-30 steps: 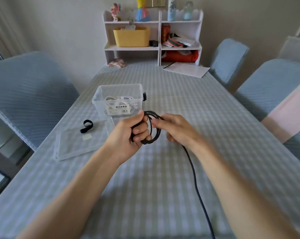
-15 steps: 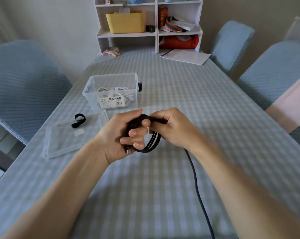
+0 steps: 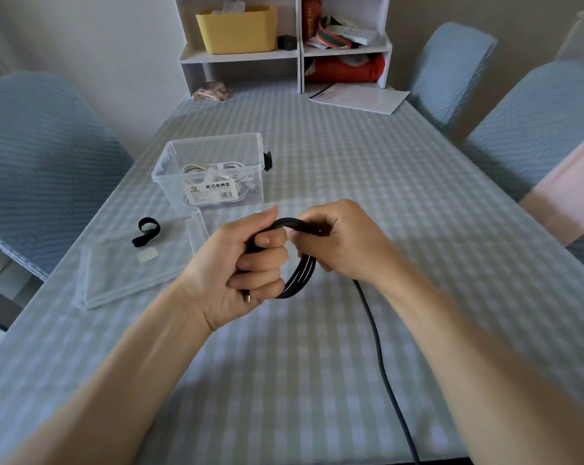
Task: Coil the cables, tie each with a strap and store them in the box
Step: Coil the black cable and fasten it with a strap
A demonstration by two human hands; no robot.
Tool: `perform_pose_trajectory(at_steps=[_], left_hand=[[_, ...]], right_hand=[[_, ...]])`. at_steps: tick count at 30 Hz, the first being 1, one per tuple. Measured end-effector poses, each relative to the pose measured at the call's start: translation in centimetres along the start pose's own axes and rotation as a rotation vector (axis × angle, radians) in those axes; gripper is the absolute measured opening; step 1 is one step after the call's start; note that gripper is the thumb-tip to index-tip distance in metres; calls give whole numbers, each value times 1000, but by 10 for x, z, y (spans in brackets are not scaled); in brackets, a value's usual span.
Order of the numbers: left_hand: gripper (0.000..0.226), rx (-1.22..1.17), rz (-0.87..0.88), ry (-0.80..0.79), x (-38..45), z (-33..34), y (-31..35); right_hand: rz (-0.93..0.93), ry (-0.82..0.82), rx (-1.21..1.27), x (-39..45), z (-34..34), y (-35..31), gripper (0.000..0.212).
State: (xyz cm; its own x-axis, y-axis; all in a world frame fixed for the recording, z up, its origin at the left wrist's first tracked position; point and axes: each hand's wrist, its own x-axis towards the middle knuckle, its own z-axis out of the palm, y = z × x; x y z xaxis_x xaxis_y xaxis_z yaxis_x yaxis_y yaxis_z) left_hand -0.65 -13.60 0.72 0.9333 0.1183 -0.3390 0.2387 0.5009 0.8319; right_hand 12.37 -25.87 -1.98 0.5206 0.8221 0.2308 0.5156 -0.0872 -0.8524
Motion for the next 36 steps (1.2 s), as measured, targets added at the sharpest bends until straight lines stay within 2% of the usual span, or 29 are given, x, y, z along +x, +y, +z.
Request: perform_pose_trajectory(at_steps=[5, 10, 14, 17, 20, 23, 27, 30, 36], left_hand=[[41, -14, 27, 45, 2, 7, -2], [52, -5, -74, 105, 1, -4, -1], [58, 23, -82, 82, 5, 1, -4], [58, 61, -50, 71, 6, 4, -7], [57, 51, -1, 130, 5, 2, -6], [55, -34, 43, 169, 1, 0, -5], [51, -293, 86, 165, 6, -1, -5], [52, -411, 142, 221, 12, -7, -2], [51, -590, 280, 329, 16, -23, 7]], right_hand=[[105, -109, -106, 5, 8, -1, 42], [90, -195, -241, 3, 1, 3, 40], [103, -182, -265, 6, -4, 5, 33], [105, -147, -299, 11, -2, 8, 40], [92, -152, -340, 11, 6, 7, 46], [131, -157, -225, 5, 10, 5, 48], [192, -110, -28, 1, 15, 0, 44], [276, -102, 115, 1, 14, 0, 39], [409, -280, 350, -6, 3, -2, 14]])
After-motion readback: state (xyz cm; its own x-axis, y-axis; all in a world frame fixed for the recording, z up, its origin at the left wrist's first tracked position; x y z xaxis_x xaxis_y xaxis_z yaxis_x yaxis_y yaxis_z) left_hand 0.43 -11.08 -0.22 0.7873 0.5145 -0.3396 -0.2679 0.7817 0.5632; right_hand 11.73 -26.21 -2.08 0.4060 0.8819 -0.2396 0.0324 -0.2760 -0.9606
